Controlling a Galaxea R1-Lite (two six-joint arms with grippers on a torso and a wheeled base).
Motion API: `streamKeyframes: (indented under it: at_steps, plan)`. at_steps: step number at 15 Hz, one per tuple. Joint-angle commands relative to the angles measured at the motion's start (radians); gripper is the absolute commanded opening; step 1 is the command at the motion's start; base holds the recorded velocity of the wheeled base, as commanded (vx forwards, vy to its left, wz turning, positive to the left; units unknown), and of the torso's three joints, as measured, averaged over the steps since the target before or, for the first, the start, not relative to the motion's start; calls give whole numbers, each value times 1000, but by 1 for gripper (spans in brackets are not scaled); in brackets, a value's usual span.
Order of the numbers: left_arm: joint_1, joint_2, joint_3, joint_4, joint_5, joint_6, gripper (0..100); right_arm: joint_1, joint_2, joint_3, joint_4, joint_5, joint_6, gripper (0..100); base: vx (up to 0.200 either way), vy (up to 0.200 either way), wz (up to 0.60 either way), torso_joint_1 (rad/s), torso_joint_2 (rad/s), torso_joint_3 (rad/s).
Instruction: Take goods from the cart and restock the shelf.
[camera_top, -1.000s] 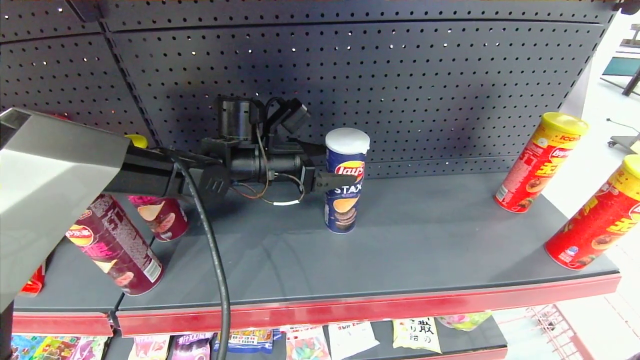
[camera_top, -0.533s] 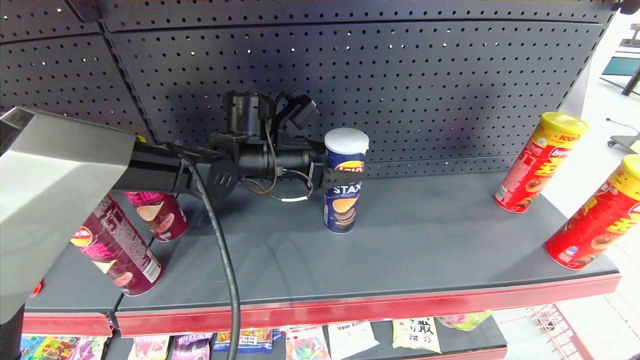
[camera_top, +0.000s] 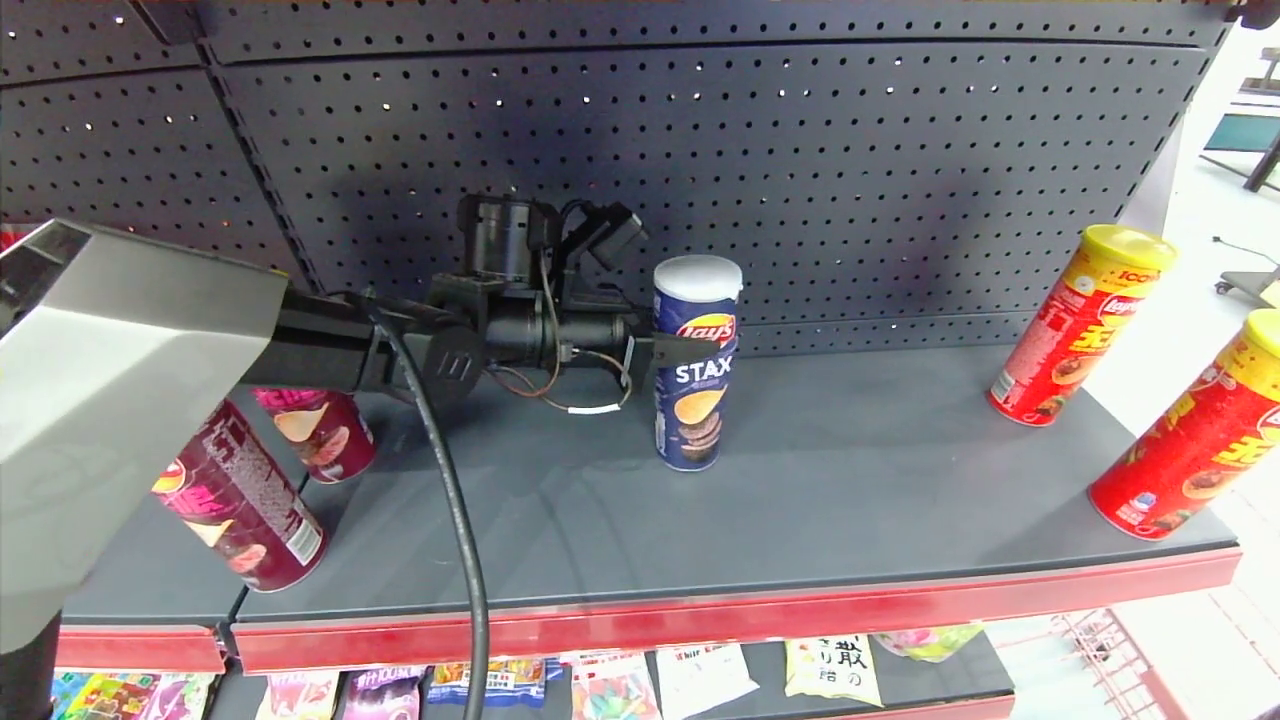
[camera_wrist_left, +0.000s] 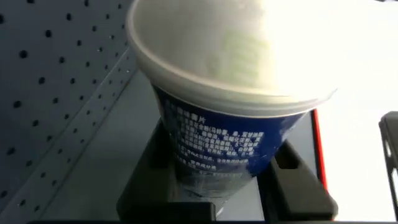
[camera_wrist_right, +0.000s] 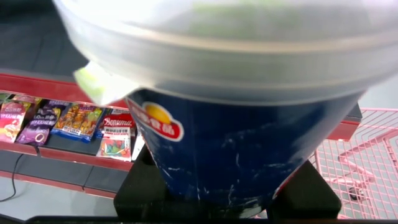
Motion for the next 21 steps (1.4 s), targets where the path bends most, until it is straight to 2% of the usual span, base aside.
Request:
streamKeyframes:
  at_steps: [1, 2, 4, 8, 15, 21]
  plan:
    - [-6, -72, 80, 4, -32, -2, 0, 0, 4, -4, -2, 1, 0, 0, 0, 0, 0, 0, 0, 0]
    - [-10, -113, 145, 4, -60, 0, 0, 1, 4, -6, 0, 1, 0, 0, 0, 0, 0, 0, 0, 0]
    - [-26, -184, 251, -1, -68, 0, 0, 1, 7, -6, -2, 2, 0, 0, 0, 0, 0, 0, 0, 0]
    - [-54, -236, 361, -10, -69, 4, 0, 3, 11, -6, -2, 4, 0, 0, 0, 0, 0, 0, 0, 0]
    - [-69, -242, 442, -91, -69, 4, 0, 3, 19, -10, -2, 4, 0, 0, 0, 0, 0, 0, 0, 0]
    - [-74, -251, 452, -99, -69, 6, 0, 3, 22, -10, -2, 4, 0, 0, 0, 0, 0, 0, 0, 0]
